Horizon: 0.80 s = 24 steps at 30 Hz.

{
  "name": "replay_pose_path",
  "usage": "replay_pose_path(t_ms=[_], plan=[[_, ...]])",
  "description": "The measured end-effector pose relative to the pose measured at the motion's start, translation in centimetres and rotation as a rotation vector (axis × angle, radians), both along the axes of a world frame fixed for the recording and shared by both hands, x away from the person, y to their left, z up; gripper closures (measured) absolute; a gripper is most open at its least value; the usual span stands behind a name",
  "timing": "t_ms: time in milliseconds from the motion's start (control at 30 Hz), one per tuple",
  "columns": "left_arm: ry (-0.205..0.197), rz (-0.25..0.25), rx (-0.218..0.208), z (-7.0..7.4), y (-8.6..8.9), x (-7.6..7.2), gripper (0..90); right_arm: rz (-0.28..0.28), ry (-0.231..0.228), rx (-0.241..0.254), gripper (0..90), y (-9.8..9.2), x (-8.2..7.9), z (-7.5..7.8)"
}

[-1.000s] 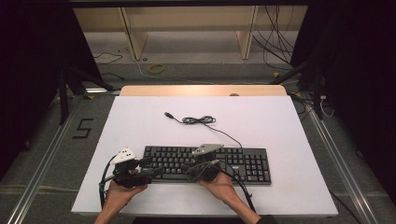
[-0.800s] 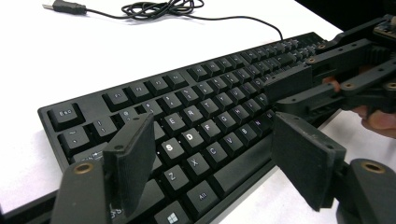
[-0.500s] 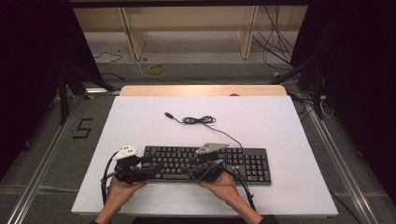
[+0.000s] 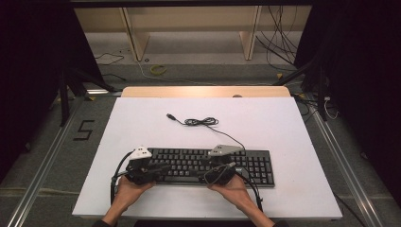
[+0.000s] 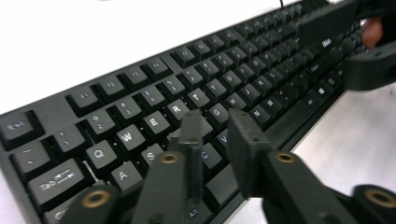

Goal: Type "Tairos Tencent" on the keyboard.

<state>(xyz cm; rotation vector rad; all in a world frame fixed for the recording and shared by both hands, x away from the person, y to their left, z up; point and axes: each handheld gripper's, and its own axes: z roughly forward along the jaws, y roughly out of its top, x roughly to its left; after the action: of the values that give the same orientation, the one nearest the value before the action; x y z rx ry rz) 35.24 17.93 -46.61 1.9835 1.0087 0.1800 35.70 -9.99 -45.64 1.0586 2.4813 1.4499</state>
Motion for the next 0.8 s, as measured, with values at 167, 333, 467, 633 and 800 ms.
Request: replay_pose_path(t_ms=[167, 333, 467, 633, 800], plan=[[0.023, -0.033, 0.039, -0.4, -0.6, 0.2, 85.4, -0.012, -0.007, 0.009, 37.0, -0.8, -0.2, 0.2], [0.034, -0.039, 0.058, -0.6, -1.1, 0.4, 88.9, -0.019, -0.011, 0.022, 34.8, -1.5, -0.4, 0.4], [0.04, -0.042, 0.066, -0.7, -1.2, 0.5, 89.0, -0.02, -0.028, 0.033, 33.8, -2.0, -0.7, 0.5], [0.05, -0.045, 0.081, -0.8, -1.3, 0.6, 89.0, -0.023, -0.036, 0.039, 33.6, -2.5, -1.0, 0.7], [0.059, -0.045, 0.09, -0.9, -1.3, 0.7, 89.0, -0.027, -0.039, 0.04, 33.5, -3.0, -1.2, 0.7]])
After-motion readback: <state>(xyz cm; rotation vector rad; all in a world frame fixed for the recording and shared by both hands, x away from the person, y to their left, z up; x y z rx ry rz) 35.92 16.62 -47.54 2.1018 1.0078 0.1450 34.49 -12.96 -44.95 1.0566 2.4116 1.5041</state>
